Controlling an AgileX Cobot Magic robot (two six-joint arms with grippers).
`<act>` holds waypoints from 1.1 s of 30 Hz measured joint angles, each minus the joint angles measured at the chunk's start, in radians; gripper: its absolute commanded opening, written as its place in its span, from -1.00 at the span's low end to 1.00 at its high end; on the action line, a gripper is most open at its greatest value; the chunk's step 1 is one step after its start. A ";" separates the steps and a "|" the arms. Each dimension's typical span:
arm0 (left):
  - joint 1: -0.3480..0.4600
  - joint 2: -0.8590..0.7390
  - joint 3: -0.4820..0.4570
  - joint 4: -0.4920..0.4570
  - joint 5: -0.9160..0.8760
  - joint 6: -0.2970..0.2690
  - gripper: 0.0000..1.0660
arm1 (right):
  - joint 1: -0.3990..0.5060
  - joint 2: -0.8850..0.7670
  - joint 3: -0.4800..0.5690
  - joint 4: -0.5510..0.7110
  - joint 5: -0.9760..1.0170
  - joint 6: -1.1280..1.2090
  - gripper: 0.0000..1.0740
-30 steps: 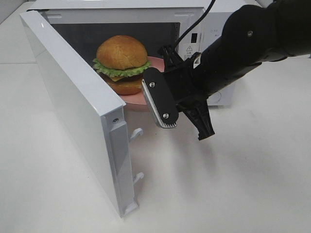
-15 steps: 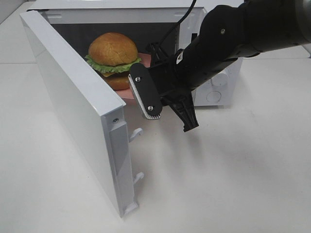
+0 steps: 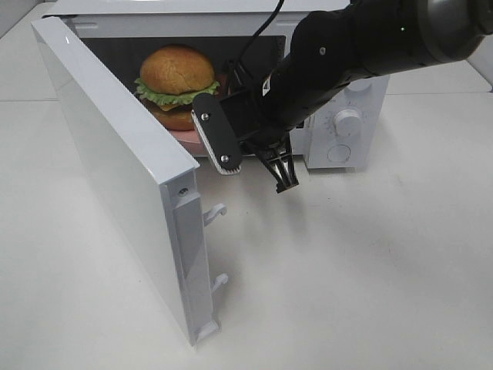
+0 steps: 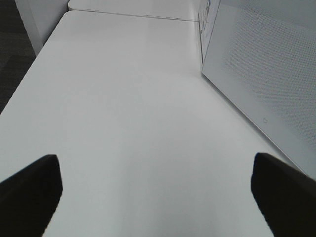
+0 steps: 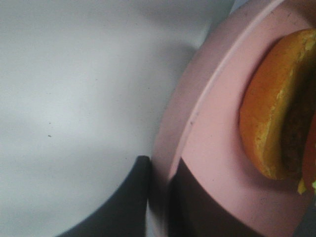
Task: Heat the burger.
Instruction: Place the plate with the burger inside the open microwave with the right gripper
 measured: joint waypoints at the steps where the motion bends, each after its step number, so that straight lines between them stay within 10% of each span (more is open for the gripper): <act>1: 0.000 0.000 0.000 0.000 0.000 0.000 0.81 | 0.000 0.006 -0.008 -0.010 0.000 0.009 -1.00; 33: 0.000 0.000 0.000 0.000 0.000 0.000 0.81 | -0.001 0.252 -0.382 -0.237 0.113 0.339 -1.00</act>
